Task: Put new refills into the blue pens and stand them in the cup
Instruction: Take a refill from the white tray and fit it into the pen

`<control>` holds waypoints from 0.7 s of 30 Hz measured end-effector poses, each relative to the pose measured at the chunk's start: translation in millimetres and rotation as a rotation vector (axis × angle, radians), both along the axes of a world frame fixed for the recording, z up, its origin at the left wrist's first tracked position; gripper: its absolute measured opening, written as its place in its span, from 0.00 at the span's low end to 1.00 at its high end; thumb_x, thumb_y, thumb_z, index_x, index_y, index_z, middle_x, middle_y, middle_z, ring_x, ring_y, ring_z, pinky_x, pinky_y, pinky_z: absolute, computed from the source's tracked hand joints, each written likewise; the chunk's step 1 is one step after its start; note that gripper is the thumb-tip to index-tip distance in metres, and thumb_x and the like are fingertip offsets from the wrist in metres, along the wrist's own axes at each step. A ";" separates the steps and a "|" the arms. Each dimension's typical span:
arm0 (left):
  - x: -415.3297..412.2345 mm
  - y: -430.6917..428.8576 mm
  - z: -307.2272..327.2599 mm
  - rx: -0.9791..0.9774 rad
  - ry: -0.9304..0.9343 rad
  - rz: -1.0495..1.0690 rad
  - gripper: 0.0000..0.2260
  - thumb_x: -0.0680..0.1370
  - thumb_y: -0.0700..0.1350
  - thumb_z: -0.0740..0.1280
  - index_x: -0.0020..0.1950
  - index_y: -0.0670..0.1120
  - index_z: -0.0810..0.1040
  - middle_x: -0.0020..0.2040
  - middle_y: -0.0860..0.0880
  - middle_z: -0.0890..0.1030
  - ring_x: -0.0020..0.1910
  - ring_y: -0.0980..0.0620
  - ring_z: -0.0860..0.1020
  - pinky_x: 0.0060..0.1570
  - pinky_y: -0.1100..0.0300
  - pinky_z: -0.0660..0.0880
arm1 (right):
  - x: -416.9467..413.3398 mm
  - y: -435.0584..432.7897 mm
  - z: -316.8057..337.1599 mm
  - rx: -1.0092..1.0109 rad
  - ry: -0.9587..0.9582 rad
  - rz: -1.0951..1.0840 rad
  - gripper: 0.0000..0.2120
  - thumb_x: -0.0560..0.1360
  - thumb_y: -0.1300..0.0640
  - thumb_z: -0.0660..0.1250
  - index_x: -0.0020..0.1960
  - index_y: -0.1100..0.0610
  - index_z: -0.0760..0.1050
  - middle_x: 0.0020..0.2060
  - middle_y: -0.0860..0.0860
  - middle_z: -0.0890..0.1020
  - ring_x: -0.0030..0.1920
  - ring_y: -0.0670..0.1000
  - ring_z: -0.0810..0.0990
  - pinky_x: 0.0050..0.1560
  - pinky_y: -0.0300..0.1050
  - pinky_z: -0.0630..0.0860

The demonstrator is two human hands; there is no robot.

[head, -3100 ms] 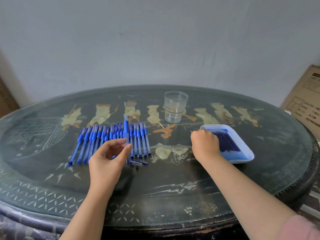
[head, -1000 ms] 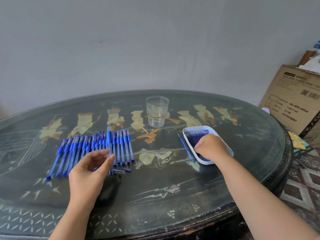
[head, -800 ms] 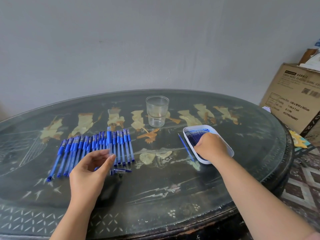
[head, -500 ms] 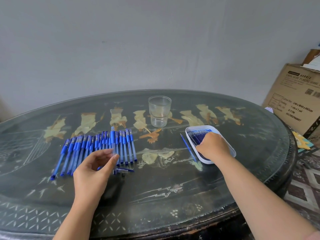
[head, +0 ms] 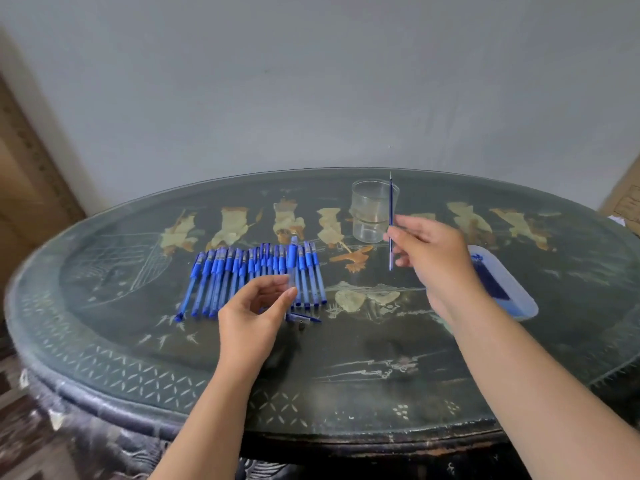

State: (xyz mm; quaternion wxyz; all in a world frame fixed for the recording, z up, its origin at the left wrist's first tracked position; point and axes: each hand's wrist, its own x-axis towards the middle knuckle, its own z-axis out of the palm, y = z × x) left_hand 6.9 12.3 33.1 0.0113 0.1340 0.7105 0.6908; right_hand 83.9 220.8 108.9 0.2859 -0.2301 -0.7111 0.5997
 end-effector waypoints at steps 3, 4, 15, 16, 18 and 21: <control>-0.2 -0.5 -0.1 0.008 -0.001 -0.006 0.09 0.71 0.40 0.76 0.49 0.50 0.84 0.44 0.53 0.86 0.45 0.56 0.84 0.47 0.66 0.79 | -12.9 -33.5 9.4 -0.192 0.118 0.144 0.05 0.79 0.64 0.66 0.52 0.57 0.79 0.43 0.54 0.84 0.39 0.47 0.82 0.41 0.44 0.82; -0.2 -0.3 0.0 0.014 -0.001 -0.010 0.09 0.71 0.40 0.76 0.49 0.50 0.84 0.44 0.53 0.86 0.45 0.56 0.84 0.47 0.66 0.79 | -17.2 -41.4 11.5 -0.227 0.150 0.156 0.04 0.79 0.64 0.66 0.51 0.57 0.78 0.43 0.54 0.84 0.39 0.48 0.83 0.43 0.47 0.83; -3.2 -2.2 -5.1 0.008 0.030 -0.024 0.08 0.72 0.40 0.76 0.48 0.50 0.85 0.44 0.55 0.85 0.44 0.56 0.83 0.48 0.65 0.79 | -42.2 -64.8 22.5 -0.265 0.153 0.249 0.02 0.81 0.60 0.63 0.53 0.55 0.72 0.45 0.54 0.82 0.43 0.58 0.86 0.43 0.57 0.84; -3.5 -2.3 -5.3 0.008 0.031 -0.026 0.08 0.72 0.40 0.76 0.48 0.50 0.85 0.44 0.55 0.85 0.44 0.56 0.83 0.48 0.64 0.79 | -42.4 -64.7 22.3 -0.259 0.150 0.255 0.02 0.81 0.60 0.63 0.53 0.55 0.72 0.45 0.54 0.82 0.42 0.58 0.86 0.43 0.57 0.84; -3.5 -2.6 -5.6 0.005 0.031 -0.031 0.08 0.72 0.40 0.76 0.48 0.50 0.85 0.44 0.55 0.85 0.44 0.56 0.83 0.47 0.64 0.79 | -43.1 -64.4 22.6 -0.228 0.141 0.257 0.02 0.81 0.60 0.63 0.53 0.55 0.72 0.45 0.54 0.82 0.42 0.57 0.86 0.42 0.56 0.84; -3.4 -2.7 -5.7 -0.009 0.031 -0.035 0.08 0.71 0.40 0.76 0.48 0.51 0.84 0.43 0.55 0.85 0.43 0.57 0.83 0.47 0.64 0.79 | -44.1 -63.9 24.7 -0.146 0.113 0.259 0.03 0.81 0.60 0.62 0.54 0.55 0.71 0.44 0.53 0.82 0.41 0.55 0.86 0.41 0.56 0.84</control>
